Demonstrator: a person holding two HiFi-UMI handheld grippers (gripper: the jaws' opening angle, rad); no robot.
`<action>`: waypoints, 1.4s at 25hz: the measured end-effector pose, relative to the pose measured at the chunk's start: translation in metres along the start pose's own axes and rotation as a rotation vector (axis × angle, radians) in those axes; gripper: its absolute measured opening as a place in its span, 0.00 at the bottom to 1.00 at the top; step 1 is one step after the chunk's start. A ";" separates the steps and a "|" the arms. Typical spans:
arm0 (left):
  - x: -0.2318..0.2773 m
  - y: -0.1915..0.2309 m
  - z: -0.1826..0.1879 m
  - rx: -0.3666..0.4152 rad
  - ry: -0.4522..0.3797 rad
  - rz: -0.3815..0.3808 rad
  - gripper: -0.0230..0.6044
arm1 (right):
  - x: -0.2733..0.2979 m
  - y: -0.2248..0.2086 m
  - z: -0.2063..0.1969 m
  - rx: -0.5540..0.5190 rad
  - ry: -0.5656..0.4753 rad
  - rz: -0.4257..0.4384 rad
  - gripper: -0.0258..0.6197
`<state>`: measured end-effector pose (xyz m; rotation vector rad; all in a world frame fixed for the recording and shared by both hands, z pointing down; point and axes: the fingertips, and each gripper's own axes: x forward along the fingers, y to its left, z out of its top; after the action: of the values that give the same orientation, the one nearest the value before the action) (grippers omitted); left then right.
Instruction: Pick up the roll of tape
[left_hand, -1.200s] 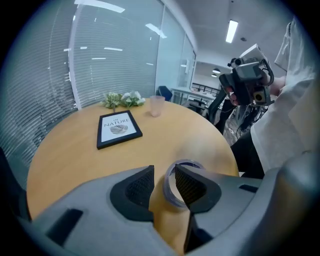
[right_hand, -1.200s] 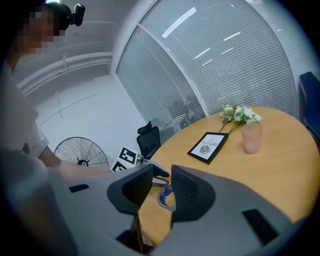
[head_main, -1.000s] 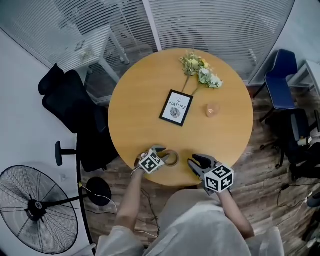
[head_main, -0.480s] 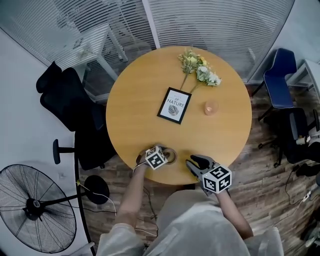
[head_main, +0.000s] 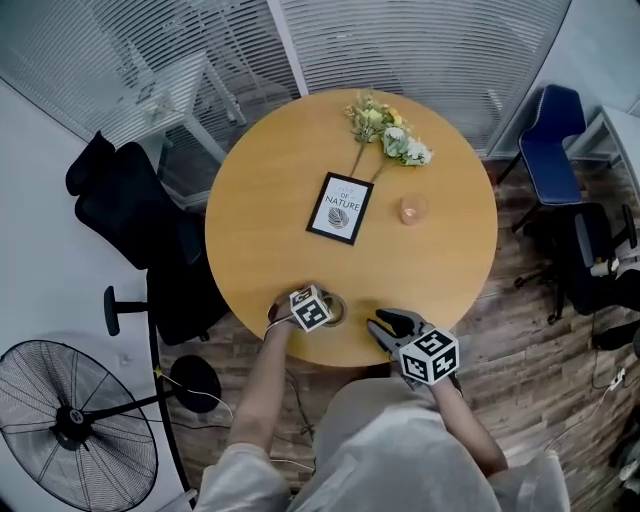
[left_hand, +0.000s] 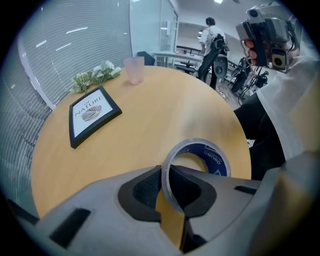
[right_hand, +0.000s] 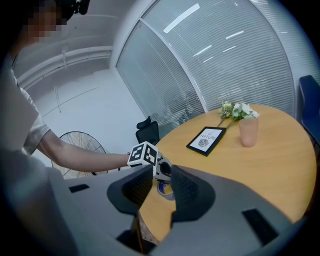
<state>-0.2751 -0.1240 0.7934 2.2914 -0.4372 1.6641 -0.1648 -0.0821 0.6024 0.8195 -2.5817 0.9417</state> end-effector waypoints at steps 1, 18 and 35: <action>0.000 0.001 0.000 0.014 0.010 0.001 0.12 | -0.001 -0.001 -0.001 0.000 0.000 -0.002 0.21; -0.020 0.014 0.009 -0.102 -0.078 0.130 0.11 | -0.001 0.000 0.000 0.005 -0.010 -0.008 0.20; -0.081 0.014 0.043 -0.457 -0.340 0.301 0.11 | 0.002 -0.007 0.003 0.007 -0.014 -0.037 0.18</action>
<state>-0.2667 -0.1468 0.7035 2.2221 -1.1554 1.1181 -0.1626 -0.0896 0.6047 0.8751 -2.5672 0.9383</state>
